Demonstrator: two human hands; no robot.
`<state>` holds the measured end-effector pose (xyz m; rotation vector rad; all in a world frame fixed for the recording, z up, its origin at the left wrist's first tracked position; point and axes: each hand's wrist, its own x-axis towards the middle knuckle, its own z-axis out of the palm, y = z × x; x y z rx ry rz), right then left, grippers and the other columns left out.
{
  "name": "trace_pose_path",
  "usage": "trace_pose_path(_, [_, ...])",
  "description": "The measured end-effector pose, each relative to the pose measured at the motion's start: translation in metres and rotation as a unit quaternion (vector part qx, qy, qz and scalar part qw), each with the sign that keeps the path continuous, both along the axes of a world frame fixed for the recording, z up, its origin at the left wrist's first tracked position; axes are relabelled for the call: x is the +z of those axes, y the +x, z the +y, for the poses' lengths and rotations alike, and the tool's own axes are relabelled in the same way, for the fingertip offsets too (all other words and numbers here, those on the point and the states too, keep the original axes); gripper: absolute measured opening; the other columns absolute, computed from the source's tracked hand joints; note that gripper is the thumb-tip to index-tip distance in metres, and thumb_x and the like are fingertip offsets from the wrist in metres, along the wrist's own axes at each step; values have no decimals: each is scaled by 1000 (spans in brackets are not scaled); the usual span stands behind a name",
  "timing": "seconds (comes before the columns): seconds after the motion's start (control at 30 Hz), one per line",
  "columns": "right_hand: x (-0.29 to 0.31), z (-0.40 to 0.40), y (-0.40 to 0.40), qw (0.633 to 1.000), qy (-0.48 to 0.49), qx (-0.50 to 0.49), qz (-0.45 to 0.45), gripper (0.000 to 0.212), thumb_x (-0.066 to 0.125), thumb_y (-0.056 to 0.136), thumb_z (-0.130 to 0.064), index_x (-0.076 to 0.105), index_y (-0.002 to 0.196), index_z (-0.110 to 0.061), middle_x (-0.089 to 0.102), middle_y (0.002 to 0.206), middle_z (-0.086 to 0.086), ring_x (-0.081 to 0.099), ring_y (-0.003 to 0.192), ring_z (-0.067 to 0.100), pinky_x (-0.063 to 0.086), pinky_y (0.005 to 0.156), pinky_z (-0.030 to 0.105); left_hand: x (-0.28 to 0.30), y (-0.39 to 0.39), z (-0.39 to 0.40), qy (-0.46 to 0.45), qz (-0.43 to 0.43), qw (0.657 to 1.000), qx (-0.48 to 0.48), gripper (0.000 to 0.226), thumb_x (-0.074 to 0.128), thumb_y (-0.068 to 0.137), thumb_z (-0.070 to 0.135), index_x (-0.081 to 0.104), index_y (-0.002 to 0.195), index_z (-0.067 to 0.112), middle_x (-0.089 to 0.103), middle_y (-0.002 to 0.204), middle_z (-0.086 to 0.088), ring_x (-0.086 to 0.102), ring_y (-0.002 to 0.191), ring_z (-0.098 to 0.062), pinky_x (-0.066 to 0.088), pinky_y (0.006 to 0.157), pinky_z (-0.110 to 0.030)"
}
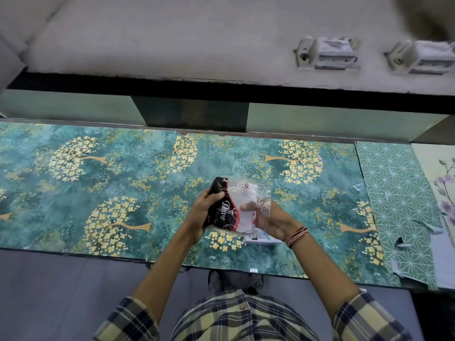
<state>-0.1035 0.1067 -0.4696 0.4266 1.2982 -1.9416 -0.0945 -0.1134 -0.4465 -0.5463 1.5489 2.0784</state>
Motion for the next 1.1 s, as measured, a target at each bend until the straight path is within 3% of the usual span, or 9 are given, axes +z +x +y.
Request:
trace_pose_path(0.17, [-7, -1, 6, 998, -1, -55, -37, 22, 74, 79, 7, 70, 100, 12, 74, 108, 25, 76, 96, 29, 63, 77, 33, -6, 2, -10, 10, -10, 1000, 18, 61, 74, 85, 13, 50, 141, 19, 73, 121, -20, 73, 102, -35, 62, 79, -45])
trace_pose_path(0.4, [-37, -1, 6, 993, -25, -89, -76, 60, 78, 82, 7, 55, 137, 12, 56, 145, 27, 53, 136, 42, 31, 119, 62, -13, 8, -13, 9, -14, 999, 32, 59, 75, 88, 15, 50, 142, 20, 74, 117, -19, 74, 103, -39, 63, 82, -49])
trace_pose_path(0.5, [-14, -9, 10, 991, -61, -65, -102, 38, 74, 84, 6, 64, 120, 12, 62, 133, 30, 65, 116, 41, 48, 106, 62, -16, 9, -13, 8, -16, 999, 41, 52, 73, 91, 18, 53, 139, 21, 77, 112, -15, 74, 100, -38, 63, 81, -48])
trace_pose_path(0.57, [-7, -9, 12, 991, -68, -74, -84, 8, 68, 84, 5, 67, 92, 5, 70, 104, 19, 75, 82, 28, 65, 76, 45, -19, 9, -15, 6, -15, 998, 61, 52, 73, 91, 19, 54, 140, 18, 78, 112, -15, 75, 100, -37, 63, 82, -46])
trace_pose_path(0.63, [-5, -3, 12, 990, -63, -101, -71, 12, 68, 80, 2, 65, 91, 1, 74, 96, 16, 77, 78, 26, 65, 62, 40, -22, 7, -20, -7, -10, 996, 87, 52, 73, 92, 17, 54, 141, 14, 77, 112, -16, 76, 96, -34, 62, 80, -45])
trace_pose_path(0.73, [-7, 14, 7, 987, -33, -146, -55, 42, 69, 83, 4, 59, 124, 8, 67, 130, 26, 71, 106, 41, 64, 71, 50, -27, 4, -30, -26, -10, 992, 125, 52, 69, 94, 10, 52, 143, 11, 73, 119, -21, 74, 91, -32, 60, 58, -32])
trace_pose_path(0.83, [-3, 38, 6, 980, -2, -197, -39, 39, 67, 83, 7, 61, 122, 4, 64, 133, 26, 73, 101, 40, 63, 70, 52, -37, 2, -42, -69, -13, 987, 147, 55, 67, 95, 8, 48, 146, 10, 69, 125, -24, 72, 90, -32, 57, 51, -28])
trace_pose_path(1.0, [-1, 66, 3, 966, 11, -257, -11, 40, 67, 85, 1, 65, 125, 0, 68, 133, 20, 72, 104, 35, 64, 76, 45, -63, 1, -52, -121, -21, 982, 142, 52, 65, 97, 4, 49, 146, 12, 64, 135, -20, 69, 107, -32, 61, 74, -34])
trace_pose_path(1.1, [1, 52, 3, 974, -3, -228, -21, 44, 69, 82, 1, 64, 126, 2, 70, 129, 20, 72, 107, 38, 61, 80, 58, -70, 1, -46, -149, -46, 982, 105, 56, 63, 98, 6, 43, 150, 12, 59, 136, -9, 65, 105, -25, 57, 77, -31])
